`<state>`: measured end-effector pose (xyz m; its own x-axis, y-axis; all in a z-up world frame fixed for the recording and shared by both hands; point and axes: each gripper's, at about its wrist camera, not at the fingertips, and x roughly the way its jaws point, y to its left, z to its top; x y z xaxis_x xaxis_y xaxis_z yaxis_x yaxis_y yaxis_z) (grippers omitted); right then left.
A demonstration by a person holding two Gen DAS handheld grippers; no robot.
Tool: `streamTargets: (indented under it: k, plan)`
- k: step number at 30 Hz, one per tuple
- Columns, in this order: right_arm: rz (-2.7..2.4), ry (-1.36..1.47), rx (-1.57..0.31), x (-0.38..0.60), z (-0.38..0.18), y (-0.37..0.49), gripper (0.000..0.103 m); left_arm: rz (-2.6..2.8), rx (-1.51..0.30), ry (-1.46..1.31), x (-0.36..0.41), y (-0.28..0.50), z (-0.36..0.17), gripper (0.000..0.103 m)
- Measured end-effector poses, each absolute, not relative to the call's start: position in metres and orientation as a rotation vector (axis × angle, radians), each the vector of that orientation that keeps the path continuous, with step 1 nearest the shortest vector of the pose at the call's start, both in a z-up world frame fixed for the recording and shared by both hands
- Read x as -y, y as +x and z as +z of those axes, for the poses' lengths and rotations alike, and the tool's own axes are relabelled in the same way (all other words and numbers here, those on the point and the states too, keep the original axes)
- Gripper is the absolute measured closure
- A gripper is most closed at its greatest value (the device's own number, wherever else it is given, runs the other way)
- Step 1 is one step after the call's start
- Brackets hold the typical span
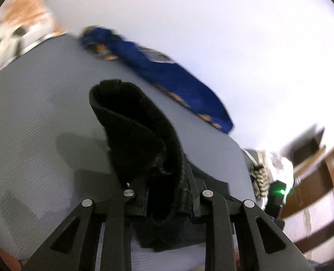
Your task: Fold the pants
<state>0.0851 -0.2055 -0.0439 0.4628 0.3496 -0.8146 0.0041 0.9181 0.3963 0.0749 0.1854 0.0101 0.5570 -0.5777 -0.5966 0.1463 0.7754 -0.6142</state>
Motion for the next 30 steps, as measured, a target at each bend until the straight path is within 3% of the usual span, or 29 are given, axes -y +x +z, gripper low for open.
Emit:
streamTargets:
  k: [13,24,28,30]
  plan:
    - [0.156,0.495,-1.005,0.286,-0.019,0.069,0.04,-0.721,-0.99,-0.305,-0.005,0.081,0.014,0.079]
    - [0.158,0.569,-1.03,0.327,-0.033,0.059,0.04,-0.729,-1.198,-0.056,0.115,0.072,-0.07,0.078]
    - [0.215,0.599,-1.071,0.327,-0.048,0.061,0.04,-0.723,-1.189,0.052,0.129,0.067,-0.077,0.073]
    - [0.239,0.619,-1.091,0.326,-0.055,0.063,0.04,-0.728,-1.185,0.079,0.131,0.063,-0.073,0.065]
